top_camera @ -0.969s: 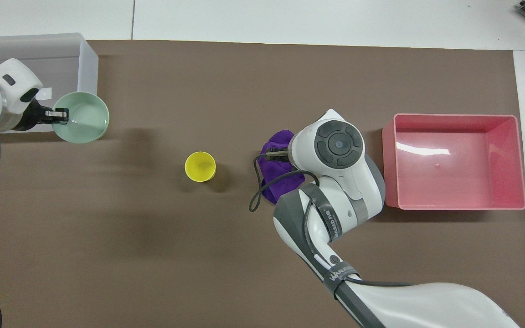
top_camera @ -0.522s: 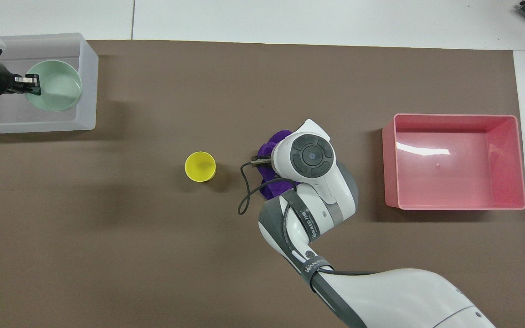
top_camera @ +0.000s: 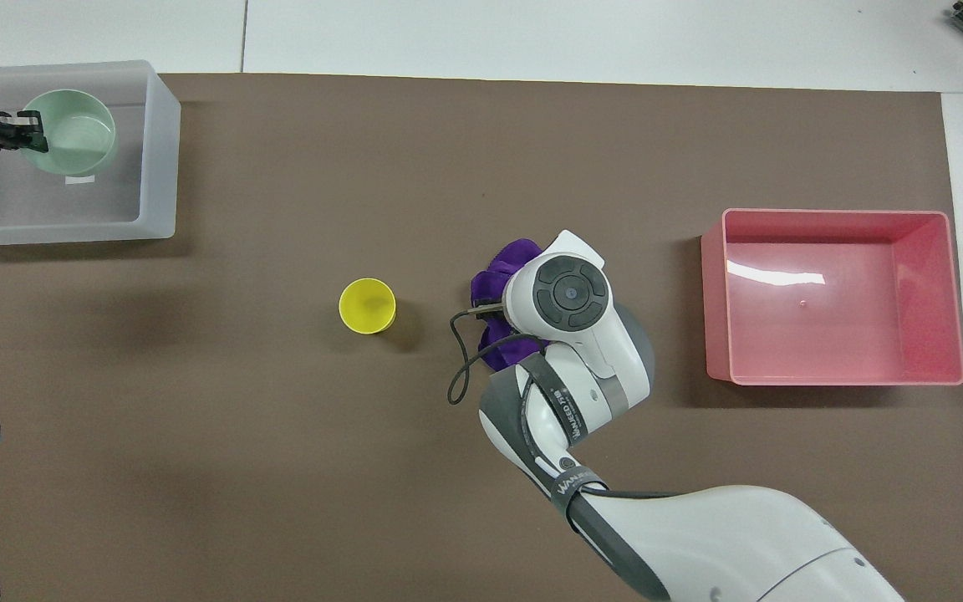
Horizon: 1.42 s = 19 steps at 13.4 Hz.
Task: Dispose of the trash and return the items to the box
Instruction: 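Grasp the purple cloth with the right gripper while the left releases the bowl, then carry the purple cloth with the right gripper into the pink tray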
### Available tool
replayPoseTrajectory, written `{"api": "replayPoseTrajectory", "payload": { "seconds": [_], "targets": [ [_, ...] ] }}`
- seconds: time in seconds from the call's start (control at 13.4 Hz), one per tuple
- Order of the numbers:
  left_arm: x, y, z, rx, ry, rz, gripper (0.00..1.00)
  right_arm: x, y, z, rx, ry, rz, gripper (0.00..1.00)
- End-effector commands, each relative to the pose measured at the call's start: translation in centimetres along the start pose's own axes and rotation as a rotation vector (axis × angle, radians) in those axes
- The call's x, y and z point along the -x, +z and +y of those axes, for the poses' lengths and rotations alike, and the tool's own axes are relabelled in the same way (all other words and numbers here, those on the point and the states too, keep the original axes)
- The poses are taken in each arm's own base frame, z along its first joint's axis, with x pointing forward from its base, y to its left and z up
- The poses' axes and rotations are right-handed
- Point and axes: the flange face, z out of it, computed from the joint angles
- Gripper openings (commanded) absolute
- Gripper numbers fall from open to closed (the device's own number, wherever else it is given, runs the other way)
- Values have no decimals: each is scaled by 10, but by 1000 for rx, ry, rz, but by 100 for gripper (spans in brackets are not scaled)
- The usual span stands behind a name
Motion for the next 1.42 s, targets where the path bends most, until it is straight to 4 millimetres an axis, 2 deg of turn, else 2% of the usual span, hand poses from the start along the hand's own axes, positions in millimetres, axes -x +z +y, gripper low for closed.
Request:
{"api": "replayPoseTrajectory", "payload": {
  "seconds": [0.0, 0.15, 0.37, 0.6, 0.67, 0.75, 0.89, 0.97, 1.04, 1.12, 1.19, 1.34],
  "targets": [
    [-7, 1, -4, 5, -6, 22, 0, 3, 0, 5, 0, 5, 5, 0],
    [-6, 10, -8, 5, -13, 20, 0, 3, 0, 5, 2, 50, 0, 0],
    [-3, 34, -12, 5, -25, 24, 0, 1, -9, 6, 12, 80, -20, 0],
    [5, 49, -19, -1, -32, 24, 0, -4, -38, 15, 12, 100, -15, 0],
    [8, 57, -21, -2, -36, 30, 0, -6, -53, 21, 12, 118, -10, 0],
    [6, 55, -23, -5, -37, 53, 0, -8, -66, 28, 11, 137, -9, 0],
    [18, 70, -26, -7, -42, 50, 0, -11, -90, 41, 9, 162, -2, 0],
    [19, 69, -32, -10, -47, 55, 0, -12, -103, 49, 8, 174, 3, 0],
    [20, 68, -34, -11, -48, 55, 13, -14, -117, 59, 7, 191, 7, 0],
    [20, 68, -33, -12, -48, 56, 61, -15, -129, 70, 11, 205, 7, 0],
    [18, 63, -29, -13, -42, 56, 78, -15, -143, 80, 12, 218, 11, 0],
    [14, 42, -23, -17, -26, 67, 88, -16, -172, 102, 14, 237, 23, 0]
  ]
}}
